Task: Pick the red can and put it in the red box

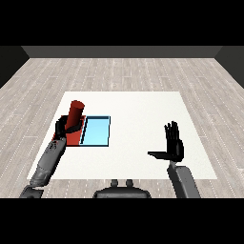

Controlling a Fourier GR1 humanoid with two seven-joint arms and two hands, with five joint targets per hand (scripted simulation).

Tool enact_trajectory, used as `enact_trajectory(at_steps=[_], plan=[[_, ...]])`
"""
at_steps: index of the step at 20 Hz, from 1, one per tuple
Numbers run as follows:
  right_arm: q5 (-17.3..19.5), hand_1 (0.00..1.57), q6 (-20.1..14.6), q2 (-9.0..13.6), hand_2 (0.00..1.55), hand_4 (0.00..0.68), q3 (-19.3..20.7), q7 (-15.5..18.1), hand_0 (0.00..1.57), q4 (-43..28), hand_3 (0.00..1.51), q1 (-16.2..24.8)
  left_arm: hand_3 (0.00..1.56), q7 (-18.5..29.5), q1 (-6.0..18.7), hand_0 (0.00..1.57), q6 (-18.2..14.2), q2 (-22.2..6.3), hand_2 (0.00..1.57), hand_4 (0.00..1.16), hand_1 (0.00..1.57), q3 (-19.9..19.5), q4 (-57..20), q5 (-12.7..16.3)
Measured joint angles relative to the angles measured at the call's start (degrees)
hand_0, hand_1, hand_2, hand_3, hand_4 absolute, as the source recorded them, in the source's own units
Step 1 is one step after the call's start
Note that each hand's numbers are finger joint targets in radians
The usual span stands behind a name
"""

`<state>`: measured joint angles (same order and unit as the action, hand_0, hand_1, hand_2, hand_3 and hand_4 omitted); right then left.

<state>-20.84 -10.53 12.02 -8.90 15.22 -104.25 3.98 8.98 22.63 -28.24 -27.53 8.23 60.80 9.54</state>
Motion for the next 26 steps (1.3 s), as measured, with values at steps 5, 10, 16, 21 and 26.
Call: enact_trajectory(at_steps=[5,10,16,21,26], plan=[[-0.1,0.00,0.4,-0.2,0.00,0.000,1.3,0.7,0.00,3.7,0.00,-1.9,1.36,-2.2,3.5,1.51,2.0,-2.4,1.43,0.97,1.51,-0.4,-16.2,-3.1],[0.2,0.00,0.9,-0.6,0.00,0.000,2.1,2.1,0.00,6.7,0.00,-3.2,0.00,-5.4,8.4,0.00,3.2,-2.6,0.00,0.72,0.00,0.2,-31.9,-6.3],[1.6,0.00,0.3,-2.0,0.00,0.000,2.4,3.6,0.00,11.7,0.00,-6.7,0.50,-3.7,11.9,0.26,5.7,-0.3,0.57,0.64,0.26,0.0,-45.6,-8.4],[1.4,0.00,1.1,-2.7,0.00,0.000,3.1,4.9,0.00,15.2,0.00,-9.2,0.00,-3.4,14.8,0.00,12.2,-1.2,0.00,0.00,0.00,1.7,-52.3,-11.0],[1.1,0.00,2.5,-3.1,0.00,0.000,3.4,6.6,0.00,16.5,0.00,-8.9,0.00,1.0,16.8,0.00,11.6,-1.5,0.00,0.00,0.00,-3.3,-52.4,-7.0]])
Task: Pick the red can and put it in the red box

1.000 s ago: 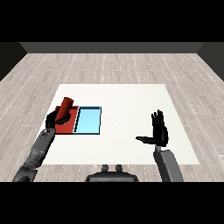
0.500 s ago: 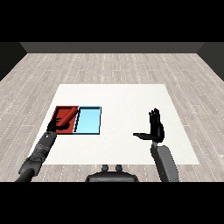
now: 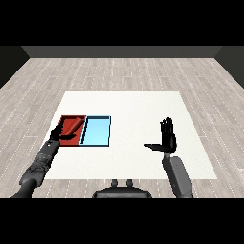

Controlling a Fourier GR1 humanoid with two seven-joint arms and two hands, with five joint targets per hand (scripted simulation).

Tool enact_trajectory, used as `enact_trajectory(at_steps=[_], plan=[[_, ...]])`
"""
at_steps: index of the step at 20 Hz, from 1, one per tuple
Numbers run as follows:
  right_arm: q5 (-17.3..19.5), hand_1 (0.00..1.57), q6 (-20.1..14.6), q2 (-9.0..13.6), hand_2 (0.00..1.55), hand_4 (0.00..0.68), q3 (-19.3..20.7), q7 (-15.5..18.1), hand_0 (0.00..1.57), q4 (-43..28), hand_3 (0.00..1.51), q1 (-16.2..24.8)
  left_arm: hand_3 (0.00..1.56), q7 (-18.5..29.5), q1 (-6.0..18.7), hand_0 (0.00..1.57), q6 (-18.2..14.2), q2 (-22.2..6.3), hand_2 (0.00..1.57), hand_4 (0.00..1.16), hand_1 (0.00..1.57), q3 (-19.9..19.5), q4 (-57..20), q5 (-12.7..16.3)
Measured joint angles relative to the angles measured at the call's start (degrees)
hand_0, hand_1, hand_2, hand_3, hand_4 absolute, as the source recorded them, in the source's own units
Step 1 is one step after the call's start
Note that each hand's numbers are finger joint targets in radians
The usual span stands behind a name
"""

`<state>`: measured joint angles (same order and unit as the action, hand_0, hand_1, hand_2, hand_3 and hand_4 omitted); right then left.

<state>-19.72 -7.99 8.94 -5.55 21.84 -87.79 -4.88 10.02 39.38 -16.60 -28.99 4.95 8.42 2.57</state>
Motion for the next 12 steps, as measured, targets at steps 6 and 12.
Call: enact_trajectory(at_steps=[6,12], plan=[[-0.8,0.00,1.5,0.2,0.00,0.000,-0.2,0.1,0.00,-0.9,0.00,0.3,0.00,16.3,-0.1,0.00,8.8,2.4,0.00,0.00,0.00,-11.0,10.0,11.9],[0.3,0.00,2.9,1.2,0.00,0.000,-0.6,1.4,0.00,-0.5,0.00,0.9,0.00,29.2,-3.5,0.00,20.4,11.5,0.00,0.00,0.00,-15.2,21.5,19.9]])
